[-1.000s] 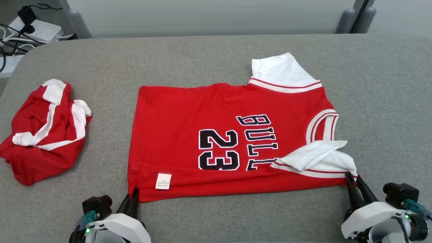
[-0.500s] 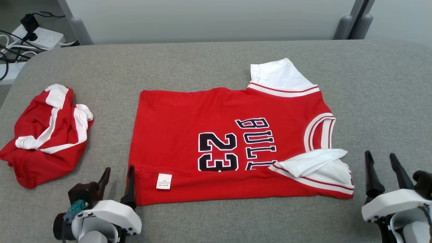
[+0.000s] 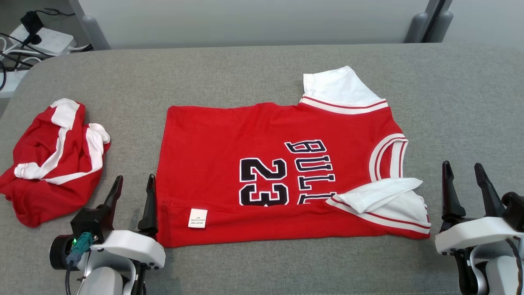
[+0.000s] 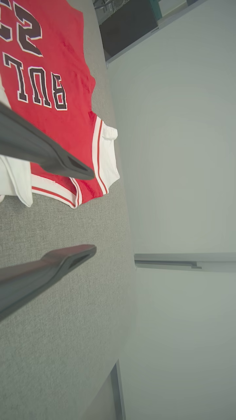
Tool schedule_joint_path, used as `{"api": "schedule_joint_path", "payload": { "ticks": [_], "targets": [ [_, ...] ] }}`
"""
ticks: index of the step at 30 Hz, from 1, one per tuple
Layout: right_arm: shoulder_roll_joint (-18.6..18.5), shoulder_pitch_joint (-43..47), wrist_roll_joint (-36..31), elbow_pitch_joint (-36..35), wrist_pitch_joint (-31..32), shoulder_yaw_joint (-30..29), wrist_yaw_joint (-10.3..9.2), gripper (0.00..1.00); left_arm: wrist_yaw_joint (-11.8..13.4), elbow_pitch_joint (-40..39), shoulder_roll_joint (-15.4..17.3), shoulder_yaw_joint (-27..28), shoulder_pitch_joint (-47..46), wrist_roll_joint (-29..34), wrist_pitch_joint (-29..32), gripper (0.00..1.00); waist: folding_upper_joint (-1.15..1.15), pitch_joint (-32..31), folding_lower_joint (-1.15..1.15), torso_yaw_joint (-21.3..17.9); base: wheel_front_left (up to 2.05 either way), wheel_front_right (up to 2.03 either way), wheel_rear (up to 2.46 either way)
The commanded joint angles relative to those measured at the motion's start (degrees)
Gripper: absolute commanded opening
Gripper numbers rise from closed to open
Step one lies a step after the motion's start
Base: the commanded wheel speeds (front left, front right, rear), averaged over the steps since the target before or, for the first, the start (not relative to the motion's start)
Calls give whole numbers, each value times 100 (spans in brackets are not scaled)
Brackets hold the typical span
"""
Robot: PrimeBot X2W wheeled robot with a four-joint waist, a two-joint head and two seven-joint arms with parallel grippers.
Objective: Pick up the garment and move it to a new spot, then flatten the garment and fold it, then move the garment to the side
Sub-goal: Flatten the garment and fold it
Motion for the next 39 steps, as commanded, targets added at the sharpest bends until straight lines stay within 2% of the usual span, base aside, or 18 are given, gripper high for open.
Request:
{"api": "schedule_joint_path", "payload": {
  "ticks": [1, 8, 12, 13, 19, 26, 31, 39],
  "targets": [
    [13, -196, -66, -179, -78, 131, 1, 100, 4, -182, 64, 168, -20, 99, -35, 100, 0, 76, 0, 8, 0, 0, 0],
    [66, -616, -203, -71, -78, 173, 1, 100, -242, 69, 80, 38, -534, 65, -35, 100, 0, 534, 0, 28, 0, 0, 0],
    [95, -1014, -277, -11, -78, 307, 1, 100, -374, 520, 299, -113, -1188, -46, -35, 100, 0, 906, 0, 17, 0, 0, 0],
    [122, -1192, -292, 15, -78, 421, 1, 100, -403, 793, 484, -212, -1588, -80, -33, 100, 0, 1092, 0, -27, 0, 0, 0],
    [186, -1501, -231, 70, -78, 674, 1, 100, -431, 1576, 946, -650, -2855, -287, 110, 100, 0, 1595, 0, -171, 0, 0, 0],
    [210, -1634, -161, -16, -78, 828, 1, 100, -434, 2283, 1371, -1223, -3941, -822, 492, 100, 0, 2017, 0, -414, 0, 0, 0],
    [213, -1719, 33, -94, -78, 971, 1, 100, -434, 2723, 1657, -1487, -4410, -1051, 701, 100, 0, 2209, 0, -606, 0, 0, 0],
    [214, -1696, 158, -195, -78, 996, 1, 100, -434, 3231, 1824, -1638, -4617, -1393, 816, 100, 0, 2276, 0, -742, 0, 0, 0]
  ]
}}
